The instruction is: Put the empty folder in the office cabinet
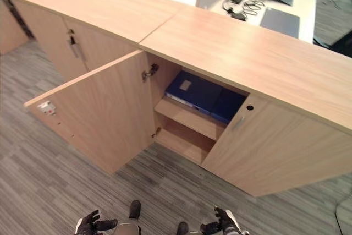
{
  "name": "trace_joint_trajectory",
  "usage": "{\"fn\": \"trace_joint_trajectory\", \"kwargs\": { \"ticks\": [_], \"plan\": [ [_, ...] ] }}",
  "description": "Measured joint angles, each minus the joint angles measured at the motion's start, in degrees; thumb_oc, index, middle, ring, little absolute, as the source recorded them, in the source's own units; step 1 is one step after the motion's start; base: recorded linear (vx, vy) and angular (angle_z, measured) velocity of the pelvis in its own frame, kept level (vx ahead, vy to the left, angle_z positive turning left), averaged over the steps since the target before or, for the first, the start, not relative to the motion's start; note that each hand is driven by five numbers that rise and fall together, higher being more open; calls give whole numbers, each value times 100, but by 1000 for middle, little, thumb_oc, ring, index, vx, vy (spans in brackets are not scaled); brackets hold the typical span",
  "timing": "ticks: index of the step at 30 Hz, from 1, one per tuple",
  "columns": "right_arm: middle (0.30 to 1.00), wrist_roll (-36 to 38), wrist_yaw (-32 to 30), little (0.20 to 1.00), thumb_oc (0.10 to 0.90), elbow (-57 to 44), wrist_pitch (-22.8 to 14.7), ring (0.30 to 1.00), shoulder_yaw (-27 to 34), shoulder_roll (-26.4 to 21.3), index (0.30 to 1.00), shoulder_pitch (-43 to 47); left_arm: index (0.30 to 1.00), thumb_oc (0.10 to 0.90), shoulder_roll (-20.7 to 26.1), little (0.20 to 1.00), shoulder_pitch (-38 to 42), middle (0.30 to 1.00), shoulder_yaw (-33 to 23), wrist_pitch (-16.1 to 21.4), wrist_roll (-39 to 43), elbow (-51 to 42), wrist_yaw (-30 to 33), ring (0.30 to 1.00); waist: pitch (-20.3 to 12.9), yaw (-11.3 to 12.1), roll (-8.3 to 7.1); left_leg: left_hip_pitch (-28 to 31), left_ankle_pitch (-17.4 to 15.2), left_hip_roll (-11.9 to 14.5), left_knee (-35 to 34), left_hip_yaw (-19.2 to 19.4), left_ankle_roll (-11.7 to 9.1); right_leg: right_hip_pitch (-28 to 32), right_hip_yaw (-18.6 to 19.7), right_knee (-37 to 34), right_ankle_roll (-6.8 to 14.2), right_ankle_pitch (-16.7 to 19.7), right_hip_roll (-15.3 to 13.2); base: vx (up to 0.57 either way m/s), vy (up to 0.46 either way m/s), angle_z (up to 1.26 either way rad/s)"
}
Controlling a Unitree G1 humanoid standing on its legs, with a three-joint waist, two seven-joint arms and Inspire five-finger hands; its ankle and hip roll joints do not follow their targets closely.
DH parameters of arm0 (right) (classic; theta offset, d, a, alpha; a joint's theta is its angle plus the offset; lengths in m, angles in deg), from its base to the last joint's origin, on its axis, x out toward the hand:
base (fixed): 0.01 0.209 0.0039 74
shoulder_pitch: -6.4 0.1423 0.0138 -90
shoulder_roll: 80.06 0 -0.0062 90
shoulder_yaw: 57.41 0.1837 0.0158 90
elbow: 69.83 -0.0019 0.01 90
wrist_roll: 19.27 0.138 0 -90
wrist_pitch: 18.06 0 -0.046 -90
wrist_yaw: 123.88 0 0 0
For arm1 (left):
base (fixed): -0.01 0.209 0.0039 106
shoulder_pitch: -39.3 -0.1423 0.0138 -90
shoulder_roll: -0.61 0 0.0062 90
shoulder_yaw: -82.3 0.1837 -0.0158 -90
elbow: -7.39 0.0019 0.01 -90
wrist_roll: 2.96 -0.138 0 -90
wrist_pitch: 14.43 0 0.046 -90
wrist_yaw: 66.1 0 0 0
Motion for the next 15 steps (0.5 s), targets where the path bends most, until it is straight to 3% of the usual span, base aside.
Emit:
{"fn": "trace_joint_trajectory", "kwargs": {
  "ticks": [2,3,4,6,8,10,13,15],
  "plan": [
    [900,16,5,900,800,154,56,900,203,3,900,-26,900,800,136,900,249,900,-137,-62,-1,135,-35,900,52,-41,-248,-3,36,26,275,989,62,62,-211,-167,-86,70,-254,-2,13,72],
    [900,60,-7,900,800,216,94,900,300,-31,900,-25,900,800,189,900,293,900,-244,-81,-4,151,7,900,55,-67,-290,125,62,27,350,1239,38,151,-220,-329,-73,124,-292,53,89,44],
    [900,177,-30,900,800,373,117,900,449,-121,900,-39,900,800,307,900,344,900,-385,-99,-10,238,-16,900,64,-98,-226,527,141,32,329,1286,-81,247,-243,-540,-111,263,-278,47,75,21],
    [900,231,-7,900,800,564,122,900,713,-158,900,-66,900,800,500,900,488,900,-552,-201,-12,376,-79,900,58,-128,-147,952,250,80,265,1223,-250,334,-265,-679,-77,350,-270,41,95,11],
    [900,318,-4,900,800,614,156,900,786,-235,900,-125,900,800,749,900,627,900,-813,-198,14,360,-105,900,70,-250,-104,1302,414,165,216,1124,-270,324,-267,-698,-101,382,-268,49,123,23],
    [900,399,-3,900,800,622,161,900,861,-357,900,-256,900,800,809,900,731,900,-867,-138,75,305,-114,900,71,-285,99,1488,687,272,181,1051,-288,298,-254,-679,-40,423,-256,112,240,5],
    [900,496,7,900,800,609,153,900,984,-316,900,-303,900,800,1017,900,821,900,-878,-156,258,106,-87,900,48,-388,177,1520,586,247,-195,493,-397,316,-250,-768,97,518,-257,74,283,-4],
    [900,525,5,900,800,615,148,900,1198,-334,900,-305,900,800,1023,900,904,900,-878,-157,259,-139,-53,900,47,-395,309,1511,591,247,-436,490,-396,357,-263,-867,208,666,-277,55,279,-1]
  ]
}}
